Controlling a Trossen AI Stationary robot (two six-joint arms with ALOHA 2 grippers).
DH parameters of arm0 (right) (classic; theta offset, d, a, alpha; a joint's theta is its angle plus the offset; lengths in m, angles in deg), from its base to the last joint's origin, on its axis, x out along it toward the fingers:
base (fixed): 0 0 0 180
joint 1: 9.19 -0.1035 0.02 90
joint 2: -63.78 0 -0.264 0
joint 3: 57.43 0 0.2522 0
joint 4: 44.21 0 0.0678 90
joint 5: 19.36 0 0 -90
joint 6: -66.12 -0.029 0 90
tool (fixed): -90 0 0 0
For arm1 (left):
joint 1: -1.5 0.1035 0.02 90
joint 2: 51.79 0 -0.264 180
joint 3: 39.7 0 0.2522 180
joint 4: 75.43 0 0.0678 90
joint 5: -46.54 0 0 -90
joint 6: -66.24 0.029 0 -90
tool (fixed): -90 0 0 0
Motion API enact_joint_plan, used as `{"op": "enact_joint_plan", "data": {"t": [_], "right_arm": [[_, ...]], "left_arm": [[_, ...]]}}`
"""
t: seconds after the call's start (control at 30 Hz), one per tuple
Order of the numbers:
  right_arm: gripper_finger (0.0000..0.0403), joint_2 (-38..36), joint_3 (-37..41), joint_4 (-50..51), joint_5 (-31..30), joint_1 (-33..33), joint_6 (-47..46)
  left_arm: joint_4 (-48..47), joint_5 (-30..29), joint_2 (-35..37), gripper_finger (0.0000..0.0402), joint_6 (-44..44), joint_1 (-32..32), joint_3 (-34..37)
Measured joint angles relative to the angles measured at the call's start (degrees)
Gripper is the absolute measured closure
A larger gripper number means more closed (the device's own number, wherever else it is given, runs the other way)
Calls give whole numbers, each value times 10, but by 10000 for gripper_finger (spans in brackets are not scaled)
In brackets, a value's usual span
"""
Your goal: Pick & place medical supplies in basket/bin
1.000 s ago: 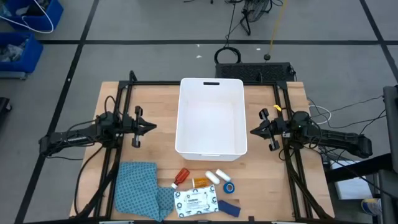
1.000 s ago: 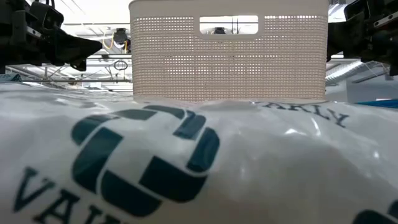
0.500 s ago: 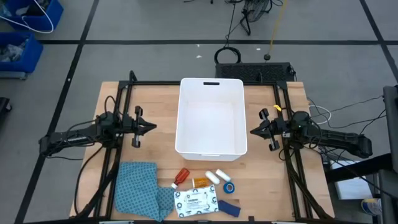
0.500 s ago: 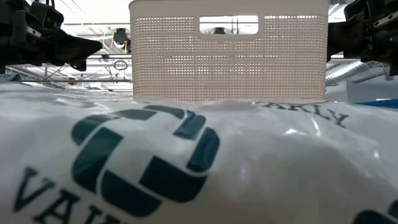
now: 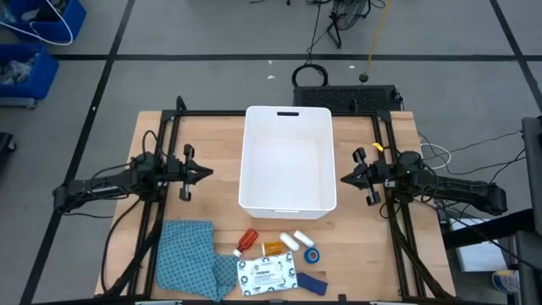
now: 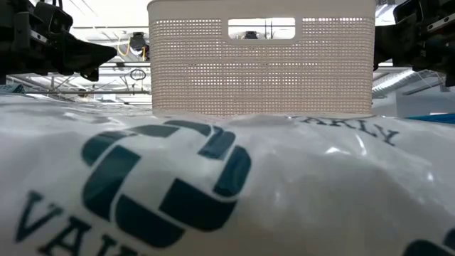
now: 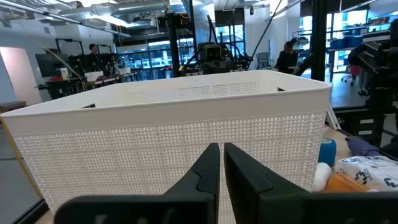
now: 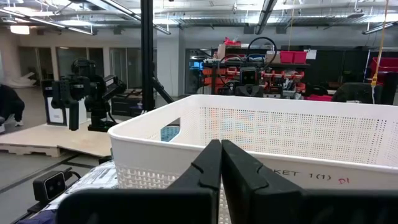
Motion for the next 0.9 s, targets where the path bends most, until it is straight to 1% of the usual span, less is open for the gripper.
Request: {"op": "enact_joint_plan", "data": {"t": [0.9], "right_arm": [[399, 0, 0, 0, 0, 0, 0]], "left_arm": [[3, 0, 0, 373, 6, 0, 0]]}}
